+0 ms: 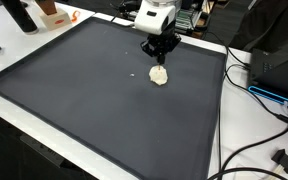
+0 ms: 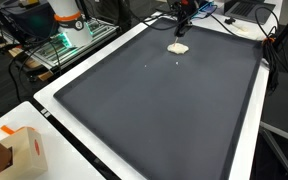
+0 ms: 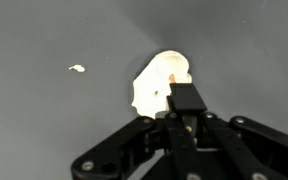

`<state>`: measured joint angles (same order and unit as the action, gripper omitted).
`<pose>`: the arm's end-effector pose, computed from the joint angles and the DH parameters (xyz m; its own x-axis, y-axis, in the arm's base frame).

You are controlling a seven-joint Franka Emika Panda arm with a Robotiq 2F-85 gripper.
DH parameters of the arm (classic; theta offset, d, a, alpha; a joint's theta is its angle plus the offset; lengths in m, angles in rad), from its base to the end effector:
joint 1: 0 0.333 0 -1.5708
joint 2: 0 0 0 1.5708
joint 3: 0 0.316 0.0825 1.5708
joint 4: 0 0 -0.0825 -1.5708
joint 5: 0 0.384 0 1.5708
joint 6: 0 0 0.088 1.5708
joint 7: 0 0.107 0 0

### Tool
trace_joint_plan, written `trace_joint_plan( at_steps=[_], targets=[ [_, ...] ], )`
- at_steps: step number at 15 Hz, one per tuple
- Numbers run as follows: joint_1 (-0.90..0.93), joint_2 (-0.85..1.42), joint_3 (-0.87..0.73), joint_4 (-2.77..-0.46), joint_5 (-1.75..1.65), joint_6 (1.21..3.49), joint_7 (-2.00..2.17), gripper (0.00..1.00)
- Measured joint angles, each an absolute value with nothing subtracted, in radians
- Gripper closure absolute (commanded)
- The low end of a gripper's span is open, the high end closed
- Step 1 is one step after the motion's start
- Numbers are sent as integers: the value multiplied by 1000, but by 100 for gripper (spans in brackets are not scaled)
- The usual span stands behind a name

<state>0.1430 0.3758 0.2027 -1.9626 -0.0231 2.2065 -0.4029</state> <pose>0.5661 0.1987 0.2760 0.7226 0.6853 -0.0910 0.6779 -0.7282 -0.1010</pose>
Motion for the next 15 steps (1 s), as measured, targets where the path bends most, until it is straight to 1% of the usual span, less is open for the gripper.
trace_joint_plan(
  at_steps=[6, 15],
  targets=[
    [138, 310, 205, -1963, -23, 2156, -436, 97],
    [135, 211, 203, -1964, -23, 2153, -438, 97]
  ],
)
